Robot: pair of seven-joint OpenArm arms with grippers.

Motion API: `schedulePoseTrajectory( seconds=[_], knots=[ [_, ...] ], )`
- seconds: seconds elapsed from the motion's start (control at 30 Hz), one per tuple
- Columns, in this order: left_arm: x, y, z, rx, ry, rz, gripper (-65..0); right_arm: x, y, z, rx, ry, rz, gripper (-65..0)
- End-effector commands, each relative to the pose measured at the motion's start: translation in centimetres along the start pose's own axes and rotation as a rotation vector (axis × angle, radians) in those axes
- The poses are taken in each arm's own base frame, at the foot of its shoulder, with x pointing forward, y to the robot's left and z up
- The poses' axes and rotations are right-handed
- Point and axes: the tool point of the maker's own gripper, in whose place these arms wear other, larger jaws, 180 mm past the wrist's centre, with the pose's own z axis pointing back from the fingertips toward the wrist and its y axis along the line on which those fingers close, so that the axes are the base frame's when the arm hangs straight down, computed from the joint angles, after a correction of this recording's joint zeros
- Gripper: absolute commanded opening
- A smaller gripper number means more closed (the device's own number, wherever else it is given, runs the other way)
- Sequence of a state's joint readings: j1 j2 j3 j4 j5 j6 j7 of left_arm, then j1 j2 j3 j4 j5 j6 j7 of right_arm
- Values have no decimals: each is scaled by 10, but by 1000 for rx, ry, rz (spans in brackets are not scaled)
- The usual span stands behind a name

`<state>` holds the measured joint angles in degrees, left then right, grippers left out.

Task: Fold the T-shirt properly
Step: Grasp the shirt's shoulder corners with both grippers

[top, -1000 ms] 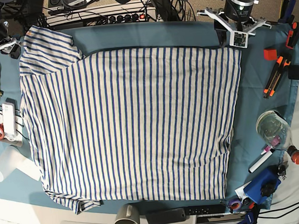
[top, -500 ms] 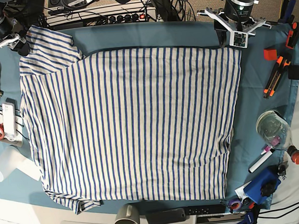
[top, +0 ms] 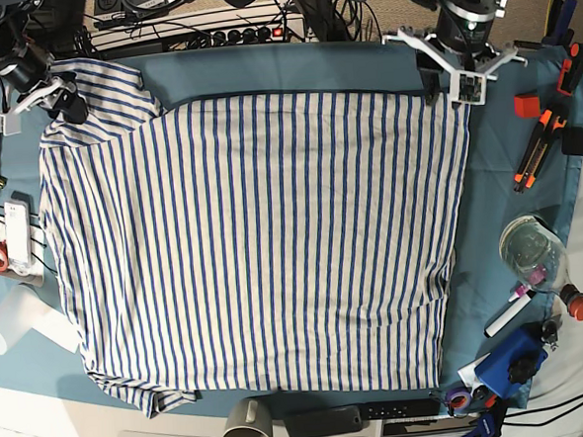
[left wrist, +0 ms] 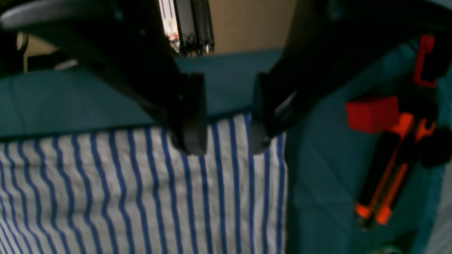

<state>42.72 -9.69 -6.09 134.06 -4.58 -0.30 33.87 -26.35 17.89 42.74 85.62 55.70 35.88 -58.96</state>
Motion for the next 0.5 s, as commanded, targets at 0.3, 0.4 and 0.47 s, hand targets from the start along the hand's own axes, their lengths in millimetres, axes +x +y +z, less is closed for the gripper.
schedulePoseTrajectory(
  seconds=[0.3, 0.4, 0.47],
  knots=[
    [-26, 23, -34, 102, 109, -44, -365, -20, -19, 11, -77, 94, -10, -354],
    [-30, 26, -42, 112, 151, -38, -349, -20, -19, 11, -77, 97, -10, -354],
    [-24, 33, -44, 150, 132, -33, -349, -20, -19, 11, -77, 98, -10, -354]
  ],
)
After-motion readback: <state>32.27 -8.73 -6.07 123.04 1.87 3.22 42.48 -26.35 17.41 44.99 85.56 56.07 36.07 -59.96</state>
